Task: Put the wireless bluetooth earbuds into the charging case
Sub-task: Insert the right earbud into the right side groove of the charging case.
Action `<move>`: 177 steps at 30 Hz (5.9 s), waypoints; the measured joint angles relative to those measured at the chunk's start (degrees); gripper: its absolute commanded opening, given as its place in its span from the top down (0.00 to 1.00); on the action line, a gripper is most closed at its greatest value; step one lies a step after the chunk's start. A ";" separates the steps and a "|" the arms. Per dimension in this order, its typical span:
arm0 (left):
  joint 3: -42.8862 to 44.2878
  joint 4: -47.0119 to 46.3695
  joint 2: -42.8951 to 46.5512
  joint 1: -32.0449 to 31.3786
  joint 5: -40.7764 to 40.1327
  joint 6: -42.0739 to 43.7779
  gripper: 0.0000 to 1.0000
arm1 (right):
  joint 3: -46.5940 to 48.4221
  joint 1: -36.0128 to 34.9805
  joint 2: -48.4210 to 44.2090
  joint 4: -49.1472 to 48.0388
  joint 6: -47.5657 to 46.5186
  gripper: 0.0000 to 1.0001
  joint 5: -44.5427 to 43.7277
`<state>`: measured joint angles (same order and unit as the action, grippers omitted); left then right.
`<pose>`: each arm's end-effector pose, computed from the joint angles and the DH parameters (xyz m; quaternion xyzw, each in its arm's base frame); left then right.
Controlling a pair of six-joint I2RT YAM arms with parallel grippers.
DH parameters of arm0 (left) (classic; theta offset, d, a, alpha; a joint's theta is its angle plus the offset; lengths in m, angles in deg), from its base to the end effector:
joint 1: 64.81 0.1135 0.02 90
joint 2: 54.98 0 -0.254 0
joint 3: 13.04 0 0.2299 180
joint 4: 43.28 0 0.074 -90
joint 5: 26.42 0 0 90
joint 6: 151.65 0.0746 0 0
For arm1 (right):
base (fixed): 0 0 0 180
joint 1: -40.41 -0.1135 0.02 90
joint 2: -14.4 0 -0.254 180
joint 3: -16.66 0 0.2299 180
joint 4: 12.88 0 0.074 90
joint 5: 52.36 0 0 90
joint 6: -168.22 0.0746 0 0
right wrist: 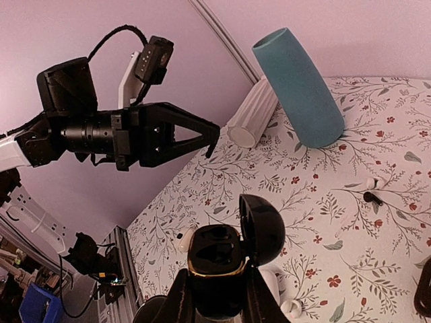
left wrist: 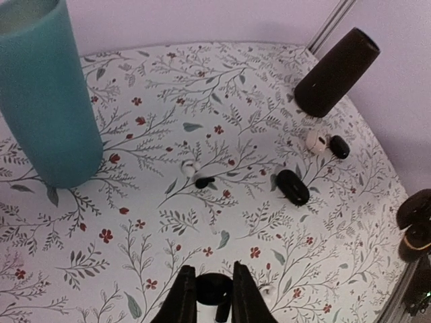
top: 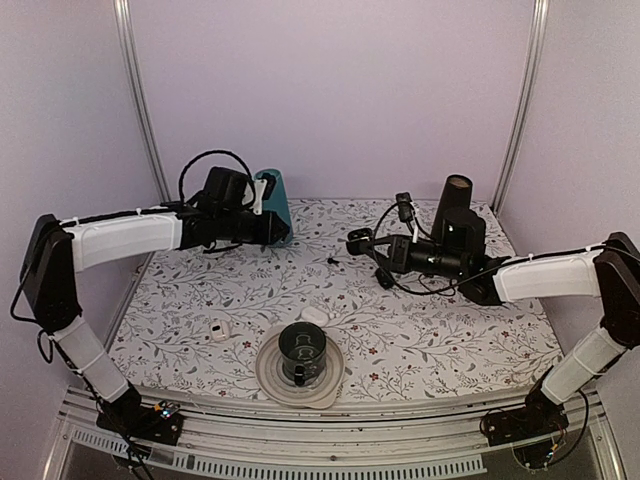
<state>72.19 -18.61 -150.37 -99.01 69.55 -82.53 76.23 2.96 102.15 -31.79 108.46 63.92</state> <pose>0.3197 -0.2266 0.2412 0.1266 0.8764 -0.2547 0.3887 0.2591 0.2401 0.2360 -0.1936 0.7313 0.4951 0.4274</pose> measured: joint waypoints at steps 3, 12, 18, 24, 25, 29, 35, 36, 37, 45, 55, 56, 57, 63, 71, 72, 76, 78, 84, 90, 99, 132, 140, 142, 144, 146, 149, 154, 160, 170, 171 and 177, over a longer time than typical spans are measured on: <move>0.79 -4.15 1.77 -0.24 1.95 -1.20 0.85 | 0.68 -0.79 1.68 -3.63 0.52 0.96 0.28; 1.22 -16.63 6.08 -2.34 7.15 -4.83 0.84 | 4.13 -1.81 6.91 -13.38 3.06 0.96 2.40; 1.16 -25.07 6.64 -5.38 9.62 -6.84 0.84 | 7.08 -2.40 9.57 -18.18 4.83 0.97 3.04; 0.76 -31.30 6.64 -7.17 10.75 -7.08 0.84 | 9.01 -3.82 9.90 -20.26 4.90 0.97 3.13; 0.66 -32.04 6.64 -7.39 10.93 -7.06 0.84 | 9.25 -4.07 9.90 -20.48 4.87 0.97 3.10; 0.22 -34.23 6.62 -8.35 11.21 -7.02 0.84 | 9.64 -4.98 9.81 -20.41 4.24 0.97 2.69; -0.37 -37.11 6.56 -10.16 11.30 -6.78 0.84 | 9.73 -6.34 8.44 -18.69 1.60 0.97 -0.24; -0.59 -37.29 6.56 -10.47 11.19 -6.67 0.84 | 9.73 -6.43 7.96 -18.53 1.20 0.97 -0.79; -0.83 -37.48 6.56 -10.78 11.06 -6.56 0.84 | 9.79 -6.54 7.52 -18.38 0.81 0.97 -1.29; -1.73 -38.16 6.54 -12.15 7.67 -4.63 0.84 | 12.55 -7.45 5.09 -15.93 -1.97 0.97 -4.63; -1.92 -39.21 6.54 -13.75 4.04 -1.55 0.83 | 13.64 -8.31 4.37 -12.17 -5.29 0.97 -7.21; -2.05 -39.23 6.54 -13.84 4.04 -1.22 0.83 | 13.64 -8.31 4.33 -11.96 -5.66 0.97 -7.19; -2.19 -39.21 6.51 -13.92 4.04 -0.92 0.83 | 13.68 -8.31 4.17 -11.32 -6.12 0.97 -7.13; -2.36 -39.32 6.51 -13.97 4.04 0.02 0.83 | 14.21 -8.31 3.13 -8.37 -8.96 0.97 -6.21; -2.60 -39.34 6.51 -13.97 5.29 1.66 0.83 | 15.17 -8.31 2.29 -4.76 -11.98 0.97 -4.39; -2.60 -39.41 6.51 -13.97 5.60 1.99 0.83 | 15.39 -8.31 2.29 -4.26 -12.35 0.97 -3.89; -2.60 -39.36 6.51 -13.99 7.19 2.89 0.84 | 16.06 -8.31 2.23 -2.32 -13.79 0.97 -2.29; -2.60 -39.26 6.51 -13.99 7.72 3.10 0.84 | 16.06 -8.31 2.12 -1.90 -14.27 0.97 -1.99; -2.82 -39.69 6.51 -14.03 8.17 3.26 0.84 | 16.06 -8.31 1.68 -1.09 -14.67 0.97 -1.95; -3.67 -41.11 6.58 -14.03 7.85 3.32 0.84 | 16.06 -7.78 1.66 -1.05 -13.55 0.97 -1.29; -5.55 -42.62 7.54 -14.03 6.40 3.32 0.84 | 16.04 -7.08 1.62 -1.75 -11.65 0.97 0.00; -4.48 -42.95 6.93 -14.05 8.39 2.56 0.83 | 16.06 -6.73 -0.04 -0.09 -14.08 0.97 0.13; -4.63 -43.17 6.93 -14.19 7.93 2.14 0.81 | 16.06 -6.73 -0.26 0.24 -14.88 0.97 -0.37; -4.83 -43.34 6.95 -14.21 7.58 2.08 0.81 | 16.06 -6.73 -0.26 0.26 -14.93 0.97 -0.66; -5.14 -43.54 7.08 -14.23 7.15 1.99 0.81 | 16.06 -6.73 -0.26 0.33 -14.93 0.97 -0.94; -5.42 -43.65 7.30 -14.29 6.69 1.97 0.80 | 16.06 -6.75 -0.26 0.35 -14.95 0.97 -1.09; -5.44 -43.78 7.34 -14.36 6.38 1.97 0.81 | 16.06 -6.78 -0.37 0.37 -15.10 0.97 -1.51; -5.46 -43.82 7.37 -14.43 5.97 1.99 0.82 | 16.06 -6.78 -0.42 0.37 -15.32 0.97 -1.81; -5.57 -43.54 7.65 -14.58 5.55 1.99 0.83 | 16.06 -6.78 -0.48 0.37 -16.17 0.97 -1.86; -5.44 -42.97 7.72 -14.69 5.09 2.01 0.85 | 16.04 -6.78 -0.46 0.17 -19.37 0.97 -2.64; -5.33 -42.77 7.72 -14.69 5.05 2.01 0.85 | 16.02 -6.78 -0.46 0.09 -19.69 0.97 -2.84; -4.83 -41.83 7.74 -14.97 4.85 2.01 0.85 | 13.62 -6.80 -0.70 -4.52 -22.16 0.97 -4.66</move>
<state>67.36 -60.44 -142.63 -113.98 74.41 -80.52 89.85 -3.84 101.45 -36.32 86.30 59.27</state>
